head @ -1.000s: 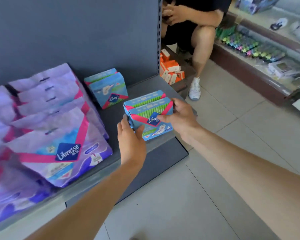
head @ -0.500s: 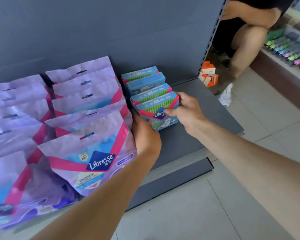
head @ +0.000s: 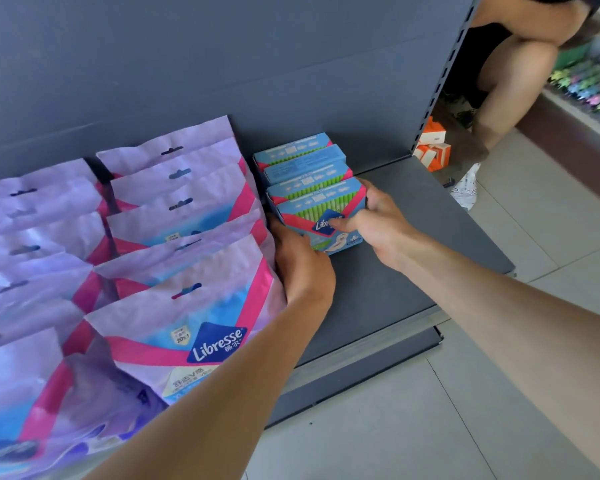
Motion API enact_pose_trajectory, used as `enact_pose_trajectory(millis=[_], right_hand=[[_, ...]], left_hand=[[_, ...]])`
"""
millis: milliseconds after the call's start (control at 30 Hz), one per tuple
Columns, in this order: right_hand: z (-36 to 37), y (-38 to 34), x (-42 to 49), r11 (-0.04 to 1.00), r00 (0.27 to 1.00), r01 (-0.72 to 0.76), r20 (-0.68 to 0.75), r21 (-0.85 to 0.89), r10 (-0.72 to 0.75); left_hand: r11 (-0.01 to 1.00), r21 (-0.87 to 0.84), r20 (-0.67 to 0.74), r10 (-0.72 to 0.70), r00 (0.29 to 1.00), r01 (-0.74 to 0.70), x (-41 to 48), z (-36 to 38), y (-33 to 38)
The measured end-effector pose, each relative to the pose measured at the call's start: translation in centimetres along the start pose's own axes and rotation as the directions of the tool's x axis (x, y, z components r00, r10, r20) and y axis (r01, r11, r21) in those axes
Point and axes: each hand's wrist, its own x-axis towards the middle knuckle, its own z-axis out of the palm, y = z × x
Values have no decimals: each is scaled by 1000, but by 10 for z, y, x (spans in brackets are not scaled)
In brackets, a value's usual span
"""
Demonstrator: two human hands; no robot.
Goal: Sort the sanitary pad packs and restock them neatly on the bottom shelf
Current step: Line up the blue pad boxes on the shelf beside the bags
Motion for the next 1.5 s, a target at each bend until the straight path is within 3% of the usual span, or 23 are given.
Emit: enact_pose_trajectory(millis=[267, 400, 533, 700, 833, 1000, 1200, 1500], right_hand=[[-1, -2, -4, 998, 1000, -9, -13, -68, 8], [-13, -2, -10, 993, 999, -6, -54, -116, 0], [-35, -4, -30, 986, 995, -6, -94, -167, -10], [-60, 12, -72, 966, 989, -35, -148, -255, -3], [-84, 32, -117, 843, 984, -44, -171, -536, -57], [-139, 70, -191, 676, 981, -107, -190, -729, -49], [-213, 141, -279, 661, 935, -319, -338, -679, 104], [-279, 254, -414, 681, 780, -580, -546, -447, 305]], left_hand=[[999, 40, -18, 2, 1000, -2, -3, -2, 5], [981, 193, -12, -21, 1000, 23, 1, -4, 9], [974, 209, 21, 83, 996, -86, -3, -15, 22], [920, 228, 50, 314, 948, -317, -28, -21, 35], [717, 339, 211, 573, 792, -609, -82, -14, 40], [541, 370, 654, 427, 625, -756, -176, 30, 44], [418, 308, 889, 194, 415, -855, -283, 85, 31], [245, 136, 985, 69, 157, -960, -417, 139, -12]])
